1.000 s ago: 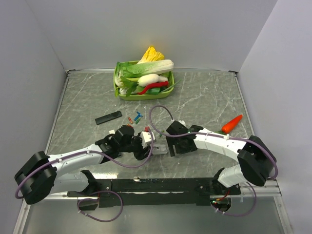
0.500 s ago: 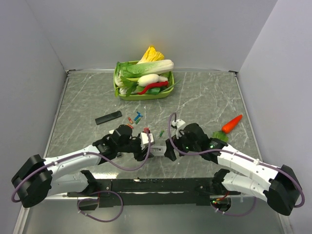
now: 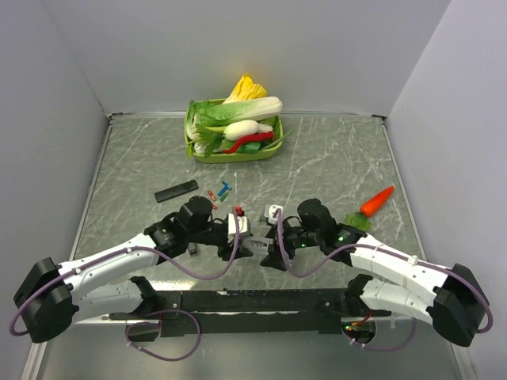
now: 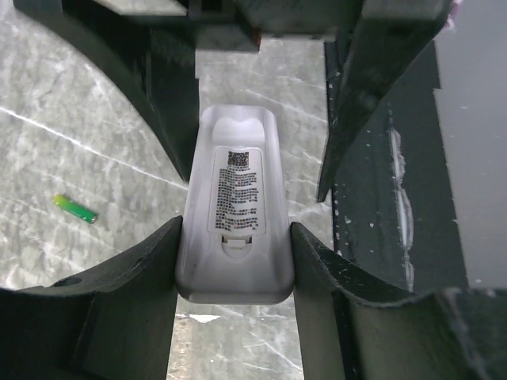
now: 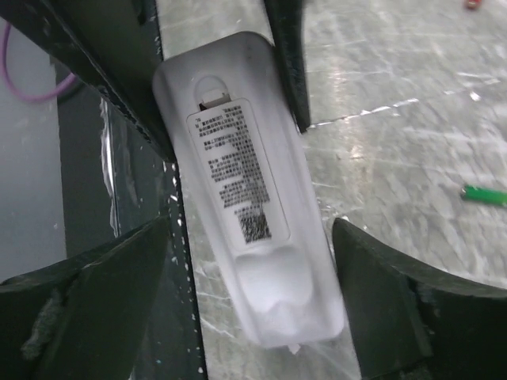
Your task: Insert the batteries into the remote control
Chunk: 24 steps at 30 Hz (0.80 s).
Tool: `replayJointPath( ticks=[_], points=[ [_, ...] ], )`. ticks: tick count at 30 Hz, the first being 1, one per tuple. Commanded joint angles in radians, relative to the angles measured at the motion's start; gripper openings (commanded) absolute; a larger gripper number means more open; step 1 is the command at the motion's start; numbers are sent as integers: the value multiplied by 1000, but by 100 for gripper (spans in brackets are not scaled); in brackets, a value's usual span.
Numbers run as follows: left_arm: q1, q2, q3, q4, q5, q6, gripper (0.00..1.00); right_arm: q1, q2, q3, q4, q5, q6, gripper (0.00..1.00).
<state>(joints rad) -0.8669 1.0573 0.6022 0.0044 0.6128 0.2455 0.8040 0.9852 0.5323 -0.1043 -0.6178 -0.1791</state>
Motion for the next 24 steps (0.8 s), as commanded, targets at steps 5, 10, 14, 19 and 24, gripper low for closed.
replayJointPath(
  ticks=[5, 10, 14, 19, 24],
  points=[
    [35, -29, 48, 14, 45, -12, 10, 30, 33, 38, 9, -65, -79, 36],
    [97, -81, -5, 115, 67, -133, 27, 31, -11, -9, 130, -48, -17, 3],
    [160, -144, -88, 258, 5, -303, 77, 34, -55, -84, 326, 24, 82, 0],
    [216, -241, -153, 434, -169, -646, 97, 76, -82, -158, 517, 290, 228, 0],
    [216, -318, -240, 557, -347, -906, 100, 153, -51, -176, 685, 522, 318, 0]
  ],
)
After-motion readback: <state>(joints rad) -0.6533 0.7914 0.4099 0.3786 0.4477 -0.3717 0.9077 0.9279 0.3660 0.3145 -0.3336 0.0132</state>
